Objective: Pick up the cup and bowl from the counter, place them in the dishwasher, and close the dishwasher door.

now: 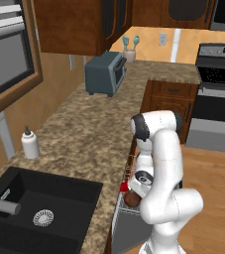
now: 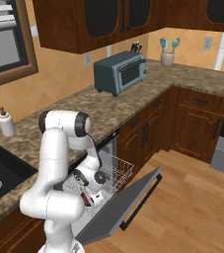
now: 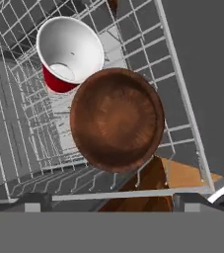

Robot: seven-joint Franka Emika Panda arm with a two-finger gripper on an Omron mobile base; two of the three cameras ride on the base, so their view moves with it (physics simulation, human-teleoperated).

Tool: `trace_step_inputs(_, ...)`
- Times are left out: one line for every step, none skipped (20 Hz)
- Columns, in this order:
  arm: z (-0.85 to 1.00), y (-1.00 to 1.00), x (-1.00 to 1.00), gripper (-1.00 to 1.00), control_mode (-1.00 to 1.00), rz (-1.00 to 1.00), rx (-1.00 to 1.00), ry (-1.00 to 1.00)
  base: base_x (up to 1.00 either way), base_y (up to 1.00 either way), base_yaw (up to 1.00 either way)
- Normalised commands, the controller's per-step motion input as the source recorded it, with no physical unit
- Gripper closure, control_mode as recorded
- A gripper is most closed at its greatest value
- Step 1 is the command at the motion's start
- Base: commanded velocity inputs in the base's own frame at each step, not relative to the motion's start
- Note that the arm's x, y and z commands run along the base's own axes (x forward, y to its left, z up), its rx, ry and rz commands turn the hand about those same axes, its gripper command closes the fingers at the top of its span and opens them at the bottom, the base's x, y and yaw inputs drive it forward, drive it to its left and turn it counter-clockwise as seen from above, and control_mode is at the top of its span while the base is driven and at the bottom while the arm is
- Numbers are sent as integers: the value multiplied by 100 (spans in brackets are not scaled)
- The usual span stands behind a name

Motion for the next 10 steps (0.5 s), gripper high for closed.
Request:
trace_step_inputs(100, -39, -13, -100, -100, 0, 15, -4, 0, 0, 0)
trace_step_inputs(100, -49, -11, -100, -100, 0, 16, -1, 0, 0, 0)
trace_step_inputs(100, -67, -9, -100, -100, 0, 19, 0, 0, 0, 0)
trace_step_inputs(100, -85, -4, -100, -100, 0, 25, 0, 0, 0, 0)
trace_step_inputs(100, -90, 0, -100, -100, 0, 29, 1, 0, 0, 0)
trace_step_inputs(100, -90, 0, -100, -100, 0, 31, 5, 0, 0, 0)
trace_step_inputs(100, -91, 0, -100, -100, 0, 32, 4, 0, 0, 0)
trace_step_inputs(100, -94, 0, -100, -100, 0, 32, 4, 0, 0, 0)
trace_step_inputs(100, -98, 0, -100, -100, 0, 33, 6, 0, 0, 0)
trace_step_inputs(100, -100, 0, -100, -100, 0, 33, 6, 0, 0, 0)
